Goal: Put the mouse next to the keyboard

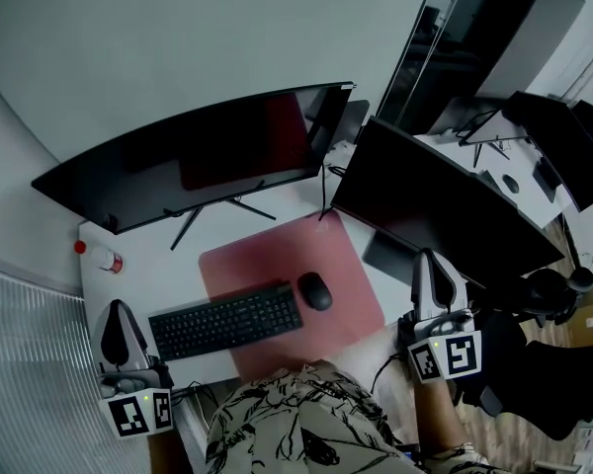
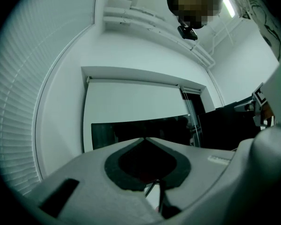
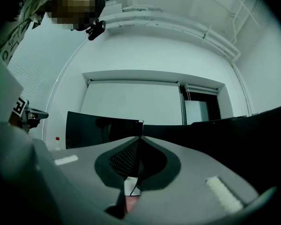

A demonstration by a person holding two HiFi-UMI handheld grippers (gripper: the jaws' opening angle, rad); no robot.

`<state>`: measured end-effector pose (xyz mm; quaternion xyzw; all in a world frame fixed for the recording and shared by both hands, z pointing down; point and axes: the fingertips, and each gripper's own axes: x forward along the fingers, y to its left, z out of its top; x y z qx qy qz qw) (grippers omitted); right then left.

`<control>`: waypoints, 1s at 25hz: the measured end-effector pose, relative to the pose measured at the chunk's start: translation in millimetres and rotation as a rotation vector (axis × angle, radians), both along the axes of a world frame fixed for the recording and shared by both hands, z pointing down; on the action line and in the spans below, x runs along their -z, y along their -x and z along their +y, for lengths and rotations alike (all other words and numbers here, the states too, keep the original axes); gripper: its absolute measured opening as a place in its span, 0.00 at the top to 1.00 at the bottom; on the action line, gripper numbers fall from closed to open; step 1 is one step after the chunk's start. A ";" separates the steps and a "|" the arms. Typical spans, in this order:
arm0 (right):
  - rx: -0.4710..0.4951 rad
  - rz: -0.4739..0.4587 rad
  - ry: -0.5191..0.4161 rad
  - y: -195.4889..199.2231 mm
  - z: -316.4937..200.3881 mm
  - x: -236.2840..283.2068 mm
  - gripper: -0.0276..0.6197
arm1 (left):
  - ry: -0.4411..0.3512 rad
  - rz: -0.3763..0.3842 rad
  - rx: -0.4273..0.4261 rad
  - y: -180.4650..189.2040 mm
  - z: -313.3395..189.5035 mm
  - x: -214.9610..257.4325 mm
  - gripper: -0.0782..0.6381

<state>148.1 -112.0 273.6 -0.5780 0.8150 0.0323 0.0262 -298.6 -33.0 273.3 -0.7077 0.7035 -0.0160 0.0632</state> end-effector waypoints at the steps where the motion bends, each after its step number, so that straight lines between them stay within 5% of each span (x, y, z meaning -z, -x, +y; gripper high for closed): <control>1: -0.004 0.004 0.000 -1.1 -0.9 -0.9 0.95 | 0.001 0.001 0.005 1.7 0.6 -0.8 0.89; 25: -0.005 -0.002 0.020 0.2 -9.5 -6.8 0.95 | 0.021 0.027 0.014 1.0 -1.8 -10.1 0.89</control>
